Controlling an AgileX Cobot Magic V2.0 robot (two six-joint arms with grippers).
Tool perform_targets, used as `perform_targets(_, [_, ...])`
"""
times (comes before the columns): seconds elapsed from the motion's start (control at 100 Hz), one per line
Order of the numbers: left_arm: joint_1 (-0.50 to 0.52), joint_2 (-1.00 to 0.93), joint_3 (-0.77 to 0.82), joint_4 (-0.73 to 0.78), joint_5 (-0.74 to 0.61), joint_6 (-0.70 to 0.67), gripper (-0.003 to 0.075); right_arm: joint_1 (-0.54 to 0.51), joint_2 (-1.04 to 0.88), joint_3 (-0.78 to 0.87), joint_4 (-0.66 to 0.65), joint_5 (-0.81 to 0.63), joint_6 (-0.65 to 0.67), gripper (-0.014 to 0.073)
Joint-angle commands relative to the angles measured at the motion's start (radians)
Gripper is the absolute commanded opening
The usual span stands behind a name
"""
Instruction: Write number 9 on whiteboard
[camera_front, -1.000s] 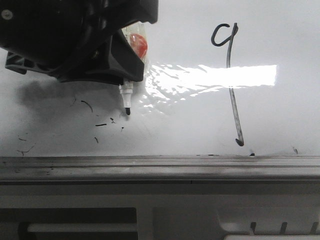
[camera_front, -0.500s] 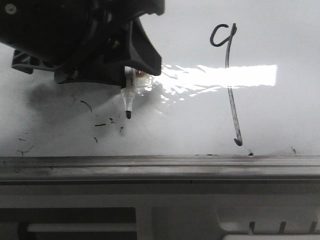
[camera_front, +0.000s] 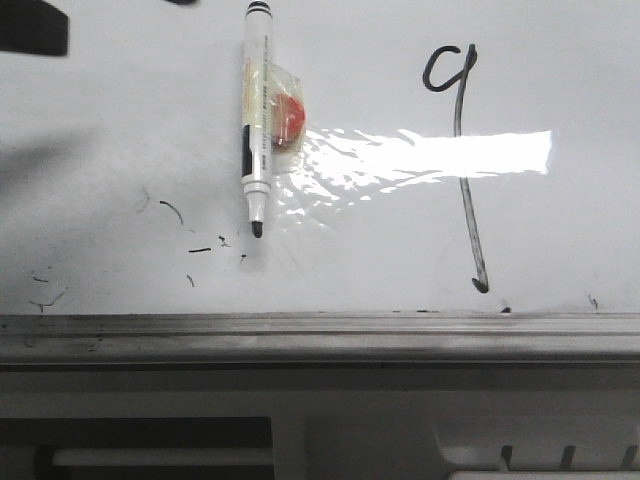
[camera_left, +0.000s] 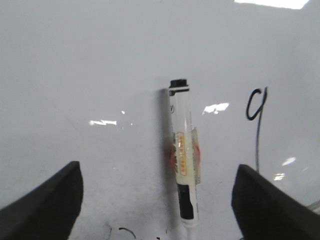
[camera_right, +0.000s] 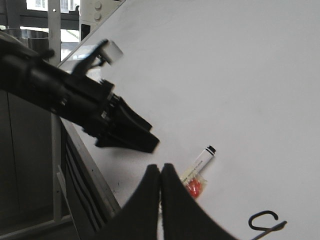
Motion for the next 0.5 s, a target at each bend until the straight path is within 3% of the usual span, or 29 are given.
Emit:
perform_targets(0.0, [-0.047, -0.112, 0.021, 0.001, -0.056, 0.029, 0.0368, -0.034, -0.029, -0.003, -0.014, -0.044, -0.002, -0.0073])
perform_targets(0.2, [-0.095, -0.331, 0.145, -0.001, -0.068, 0.036, -0.0022, -0.109, -0.100, 0.074, -0.015, -0.016, -0.002, -0.0074])
perform_targets(0.49, [-0.095, -0.472, 0.215, -0.001, -0.070, 0.036, -0.0018, -0.109, -0.112, 0.087, -0.015, 0.008, -0.002, -0.0074])
